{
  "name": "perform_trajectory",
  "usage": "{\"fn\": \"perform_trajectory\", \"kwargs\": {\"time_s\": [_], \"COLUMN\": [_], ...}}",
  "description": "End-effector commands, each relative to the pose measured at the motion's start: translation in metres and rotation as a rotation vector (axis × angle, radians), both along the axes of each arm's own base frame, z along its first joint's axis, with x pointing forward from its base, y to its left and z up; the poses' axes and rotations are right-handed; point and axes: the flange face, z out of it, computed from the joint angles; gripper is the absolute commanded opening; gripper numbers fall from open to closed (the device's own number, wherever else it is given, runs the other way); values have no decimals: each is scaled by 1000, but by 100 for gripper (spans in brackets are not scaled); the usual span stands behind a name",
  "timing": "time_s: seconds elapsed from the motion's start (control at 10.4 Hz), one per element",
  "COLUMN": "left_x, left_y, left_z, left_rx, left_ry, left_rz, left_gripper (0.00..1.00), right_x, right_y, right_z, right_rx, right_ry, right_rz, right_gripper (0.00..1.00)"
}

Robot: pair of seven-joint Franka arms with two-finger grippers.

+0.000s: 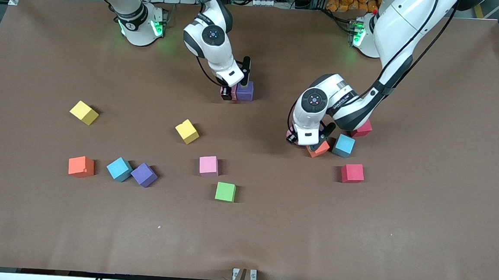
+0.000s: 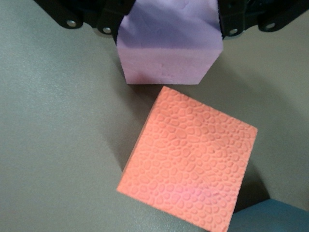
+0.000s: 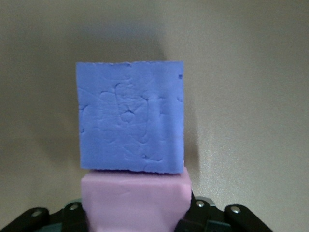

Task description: Form number 2 with 11 blocks

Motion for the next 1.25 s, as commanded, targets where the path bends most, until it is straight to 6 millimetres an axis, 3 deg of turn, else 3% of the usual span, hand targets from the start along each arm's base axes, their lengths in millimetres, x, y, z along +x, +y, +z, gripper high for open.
{"fn": "perform_trajectory", "kwargs": {"time_s": [0.0,0.1,0.19,0.48,0.67,0.87,1.16], "left_x": [2,2,0,-25,-38,-57,-76], "left_y": [2,1,-1,-25,-30,-39,-61], "left_z": [15,19,21,21,24,38,44], "left_rx": [19,26,31,64,87,89,80], "left_ry": [-41,-48,-50,-48,-55,-75,-78], "left_rz": [66,111,165,321,388,437,554], "left_gripper": [46,46,46,47,47,47,47], "right_x": [0,1,1,1,1,46,97], "right_y": [5,5,5,5,-4,-52,-86], "right_z": [-4,-4,-3,19,49,76,86], "right_rx": [-1,1,2,-7,-60,-101,-90], "right_ry": [3,1,-3,10,65,93,41], "right_rz": [-14,-16,-10,-9,1,45,18], "right_gripper": [25,68,100,100,100,100,100]}}
